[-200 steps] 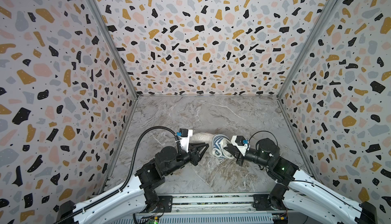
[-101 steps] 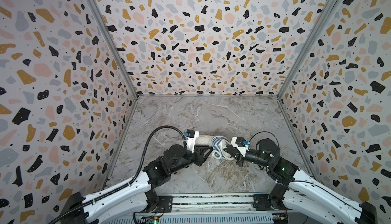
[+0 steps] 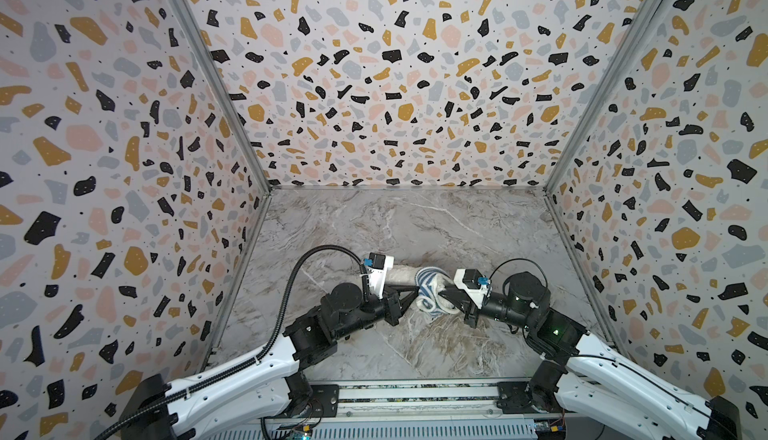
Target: Dress the teddy bear
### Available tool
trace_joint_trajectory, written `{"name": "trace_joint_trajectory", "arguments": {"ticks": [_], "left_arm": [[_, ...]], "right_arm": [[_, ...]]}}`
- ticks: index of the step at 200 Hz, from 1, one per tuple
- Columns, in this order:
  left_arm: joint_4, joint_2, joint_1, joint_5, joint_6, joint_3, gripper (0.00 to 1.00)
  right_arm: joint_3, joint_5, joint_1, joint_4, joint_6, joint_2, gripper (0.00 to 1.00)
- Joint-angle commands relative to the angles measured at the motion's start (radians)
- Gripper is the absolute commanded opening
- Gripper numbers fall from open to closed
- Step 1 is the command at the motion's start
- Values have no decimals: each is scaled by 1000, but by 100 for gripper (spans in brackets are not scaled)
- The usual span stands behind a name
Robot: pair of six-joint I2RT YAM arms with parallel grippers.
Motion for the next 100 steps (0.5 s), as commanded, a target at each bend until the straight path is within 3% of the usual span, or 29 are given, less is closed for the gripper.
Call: {"name": "trace_joint_trajectory", "arguments": {"ticks": [1, 12, 100], "left_arm": [[19, -23, 3, -16, 11, 10, 4], [4, -30, 2, -26, 13, 11, 0], [-169, -135, 62, -205, -1, 0, 0]], "right_arm": [[16, 6, -1, 45, -12, -27, 0], [16, 9, -1, 43, -14, -30, 0], [25, -13, 1, -3, -50, -54, 0]]}}
